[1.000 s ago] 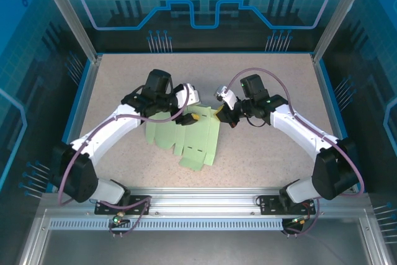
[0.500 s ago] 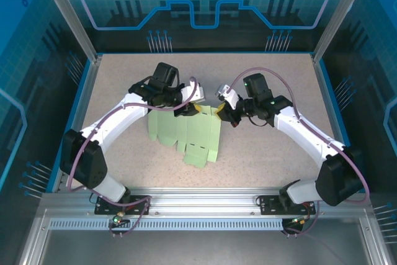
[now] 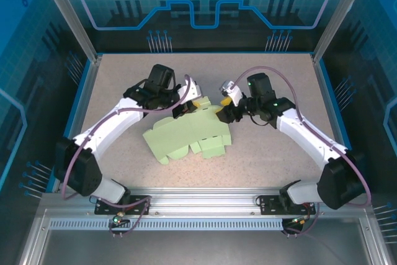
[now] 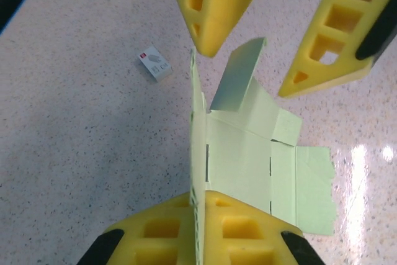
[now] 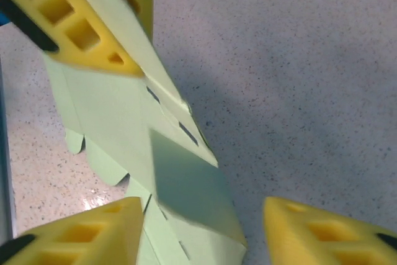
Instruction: Fold the paper box
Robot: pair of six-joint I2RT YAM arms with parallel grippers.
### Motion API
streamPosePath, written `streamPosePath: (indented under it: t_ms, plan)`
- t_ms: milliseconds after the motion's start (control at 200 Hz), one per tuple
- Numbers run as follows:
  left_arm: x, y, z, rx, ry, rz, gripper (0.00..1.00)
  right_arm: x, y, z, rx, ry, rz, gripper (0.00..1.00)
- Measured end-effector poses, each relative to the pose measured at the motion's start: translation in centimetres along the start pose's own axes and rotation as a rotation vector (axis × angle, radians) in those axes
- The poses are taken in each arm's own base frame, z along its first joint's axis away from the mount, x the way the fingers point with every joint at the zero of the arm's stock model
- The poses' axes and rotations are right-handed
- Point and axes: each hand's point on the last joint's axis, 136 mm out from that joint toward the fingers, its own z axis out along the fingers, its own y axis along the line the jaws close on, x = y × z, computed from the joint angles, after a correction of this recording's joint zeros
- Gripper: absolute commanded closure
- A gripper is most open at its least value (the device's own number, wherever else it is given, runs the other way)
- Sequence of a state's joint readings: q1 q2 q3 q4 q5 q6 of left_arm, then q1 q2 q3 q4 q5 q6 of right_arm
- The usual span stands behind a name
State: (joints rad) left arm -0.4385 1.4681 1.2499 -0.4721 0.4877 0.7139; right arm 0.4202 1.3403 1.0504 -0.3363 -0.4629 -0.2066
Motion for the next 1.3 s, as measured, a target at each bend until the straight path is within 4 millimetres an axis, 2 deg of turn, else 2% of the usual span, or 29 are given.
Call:
streamPosePath:
  t_ms: [200, 445, 845, 986, 1146, 1236, 1301]
  plan:
    - [-0.2, 0.5, -2.8, -0.057, -0.12, -0.101, 1.0, 0.7, -0.6, -2.1, 0.02, -0.101, 0.036, 0.33]
    - [-0.8, 1.7, -4.6, -0.041, -0.229, -0.219, 1.0, 1.7, 0.1, -0.9, -0.043, -0.17, -0.007, 0.33]
    - [-1.3, 0.7, -4.7, 0.03, -0.26, -0.24, 1.0, 1.4, -2.3, 0.9, 0.022, -0.215, -0.07, 0.35]
    - [-1.3, 0.7, -4.7, 0.032, -0.257, -0.243, 1.0, 1.2, -3.3, 0.5, 0.077, -0.219, -0.087, 0.35]
    - [-1.3, 0.6, -4.7, 0.033, -0.257, -0.244, 1.0, 0.2, -3.6, -0.7, 0.123, -0.252, -0.124, 0.35]
    - [-1.3, 0.5, -4.7, 0.041, -0.261, -0.243, 1.0, 0.2, -3.4, -0.6, 0.104, -0.252, -0.129, 0.38]
    - [-1.4, 0.4, -4.7, 0.048, -0.265, -0.242, 1.0, 0.6, -3.2, -0.1, 0.079, -0.243, -0.129, 0.45]
